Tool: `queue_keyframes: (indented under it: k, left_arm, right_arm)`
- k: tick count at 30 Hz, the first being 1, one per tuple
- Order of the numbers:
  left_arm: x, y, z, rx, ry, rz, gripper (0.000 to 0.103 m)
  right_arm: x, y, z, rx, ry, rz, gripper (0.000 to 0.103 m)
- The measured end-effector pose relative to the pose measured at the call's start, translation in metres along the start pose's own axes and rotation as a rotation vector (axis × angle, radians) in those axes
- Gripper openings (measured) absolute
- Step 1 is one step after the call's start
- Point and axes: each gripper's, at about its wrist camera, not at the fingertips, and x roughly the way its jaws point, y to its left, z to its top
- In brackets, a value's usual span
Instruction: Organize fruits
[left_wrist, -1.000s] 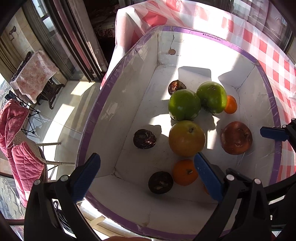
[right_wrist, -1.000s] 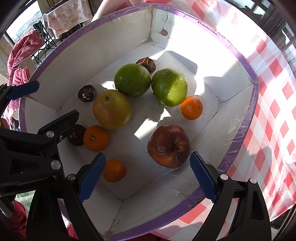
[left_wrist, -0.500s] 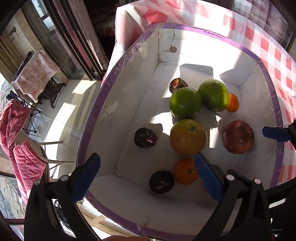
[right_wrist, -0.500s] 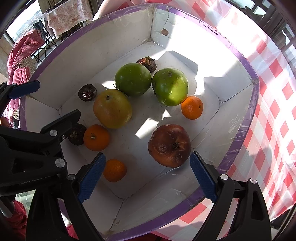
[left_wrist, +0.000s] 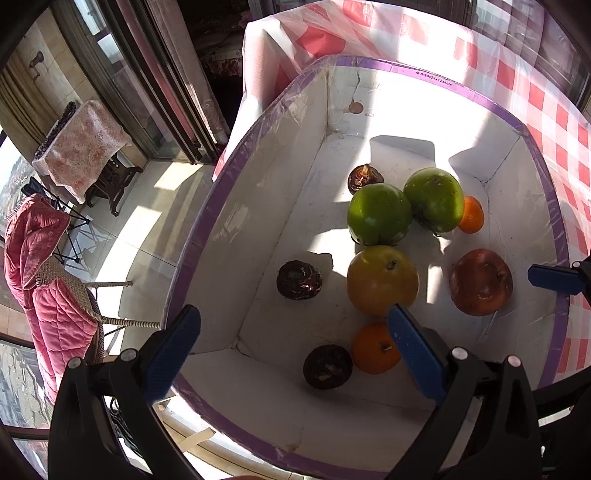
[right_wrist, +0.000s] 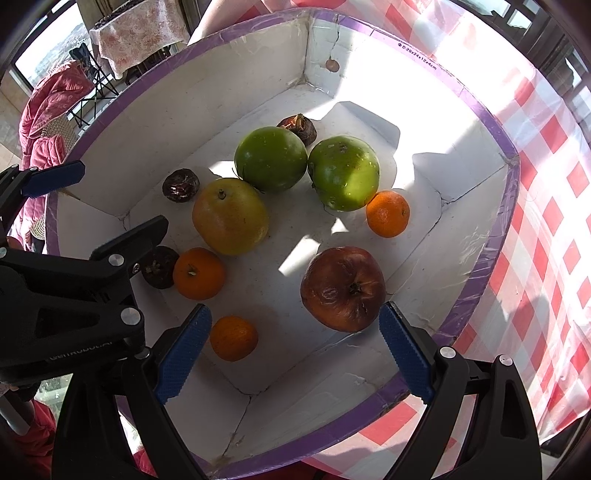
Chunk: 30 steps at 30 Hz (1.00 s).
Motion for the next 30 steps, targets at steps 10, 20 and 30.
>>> queue_keyframes:
  k: [10, 20, 30]
  left_arm:
    - [-0.006, 0.006, 0.014, -0.055, 0.091, 0.065, 0.101]
    - [-0.125, -0.089, 0.036, -0.031, -0.326, 0.062, 0.101]
    - [-0.010, -0.314, 0.018, 0.217, -0.239, -0.255, 0.101]
  right_arm:
    - [-0.018, -0.009, -0.003, 0.017, -0.039, 0.062, 0.088]
    - [-0.108, -0.111, -0.068, 0.175, -0.490, 0.182, 0.088]
    - [0.003, -0.327, -0.189, 0.653, -0.320, -0.115, 0.089]
